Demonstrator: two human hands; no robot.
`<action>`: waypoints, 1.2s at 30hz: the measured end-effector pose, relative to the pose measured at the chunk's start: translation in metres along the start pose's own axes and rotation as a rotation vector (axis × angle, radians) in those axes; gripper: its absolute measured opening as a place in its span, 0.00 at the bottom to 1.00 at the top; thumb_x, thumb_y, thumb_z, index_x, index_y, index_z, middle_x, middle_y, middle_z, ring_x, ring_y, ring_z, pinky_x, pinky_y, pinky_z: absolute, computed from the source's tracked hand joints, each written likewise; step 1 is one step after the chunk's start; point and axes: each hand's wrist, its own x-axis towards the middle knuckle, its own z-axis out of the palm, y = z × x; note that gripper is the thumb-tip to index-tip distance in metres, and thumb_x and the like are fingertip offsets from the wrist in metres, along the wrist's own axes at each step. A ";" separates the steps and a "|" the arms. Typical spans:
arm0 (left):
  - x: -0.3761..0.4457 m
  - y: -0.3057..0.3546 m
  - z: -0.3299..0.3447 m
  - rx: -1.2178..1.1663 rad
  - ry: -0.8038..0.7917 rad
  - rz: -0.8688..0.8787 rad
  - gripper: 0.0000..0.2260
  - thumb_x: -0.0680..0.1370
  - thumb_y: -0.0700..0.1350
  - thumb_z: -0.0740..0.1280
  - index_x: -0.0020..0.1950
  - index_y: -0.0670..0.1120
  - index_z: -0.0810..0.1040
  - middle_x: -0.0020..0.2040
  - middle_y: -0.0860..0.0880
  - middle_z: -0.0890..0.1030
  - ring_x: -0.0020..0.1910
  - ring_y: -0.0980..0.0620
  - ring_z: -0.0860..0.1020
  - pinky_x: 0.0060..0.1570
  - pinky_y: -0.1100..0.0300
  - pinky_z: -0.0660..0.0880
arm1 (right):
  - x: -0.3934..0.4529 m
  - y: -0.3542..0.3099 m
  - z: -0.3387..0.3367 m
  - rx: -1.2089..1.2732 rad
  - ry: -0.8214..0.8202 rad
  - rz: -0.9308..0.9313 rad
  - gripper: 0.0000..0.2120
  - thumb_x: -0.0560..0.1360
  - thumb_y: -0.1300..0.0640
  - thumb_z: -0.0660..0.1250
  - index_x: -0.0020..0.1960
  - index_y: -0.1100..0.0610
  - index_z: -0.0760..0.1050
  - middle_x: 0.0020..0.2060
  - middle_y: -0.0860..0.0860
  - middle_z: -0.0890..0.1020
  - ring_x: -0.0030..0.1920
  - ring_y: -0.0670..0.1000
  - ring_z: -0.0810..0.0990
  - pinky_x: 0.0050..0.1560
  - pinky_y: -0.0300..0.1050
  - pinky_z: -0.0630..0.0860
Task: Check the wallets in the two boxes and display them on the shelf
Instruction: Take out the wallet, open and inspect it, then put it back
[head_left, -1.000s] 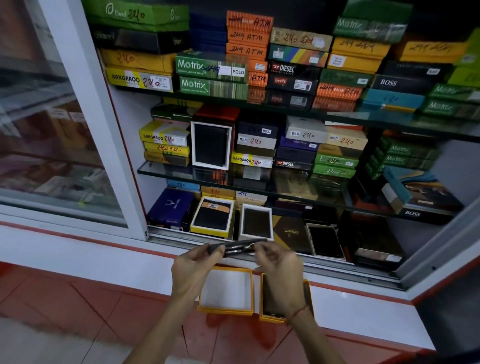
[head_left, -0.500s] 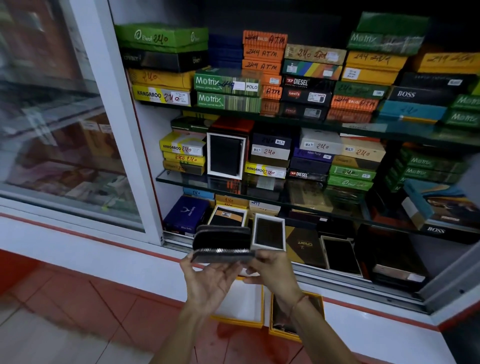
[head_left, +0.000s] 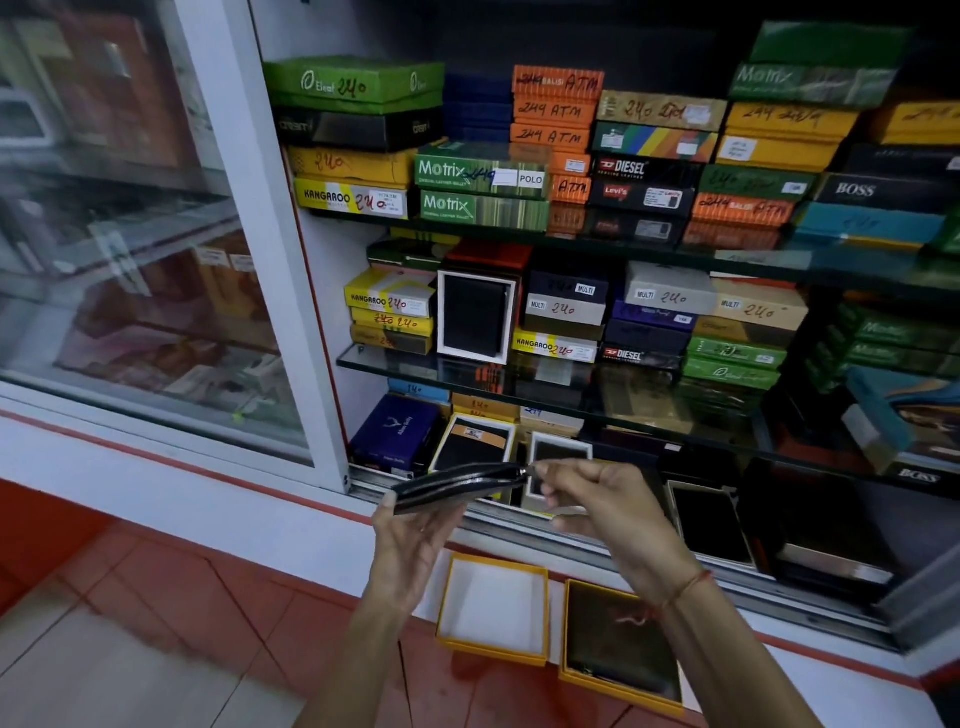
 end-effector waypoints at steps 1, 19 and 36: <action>0.002 0.002 0.001 0.096 0.017 0.021 0.41 0.55 0.63 0.78 0.58 0.37 0.76 0.53 0.37 0.82 0.54 0.42 0.81 0.51 0.55 0.81 | 0.001 0.002 -0.004 -0.005 0.034 -0.008 0.07 0.73 0.60 0.68 0.46 0.62 0.83 0.32 0.51 0.79 0.29 0.43 0.77 0.28 0.34 0.77; -0.021 -0.009 0.002 0.609 0.016 -0.046 0.25 0.61 0.56 0.78 0.56 0.50 0.82 0.51 0.51 0.86 0.56 0.56 0.81 0.60 0.56 0.74 | -0.002 0.084 0.008 -0.407 0.116 -0.192 0.02 0.67 0.52 0.75 0.40 0.47 0.85 0.38 0.37 0.85 0.56 0.35 0.76 0.70 0.54 0.66; -0.021 -0.052 -0.058 1.772 -0.325 0.115 0.13 0.73 0.50 0.70 0.56 0.49 0.82 0.68 0.50 0.74 0.65 0.52 0.73 0.65 0.60 0.69 | -0.001 0.203 0.006 -0.996 0.274 -0.092 0.04 0.71 0.57 0.71 0.43 0.51 0.84 0.58 0.49 0.81 0.63 0.52 0.72 0.57 0.45 0.75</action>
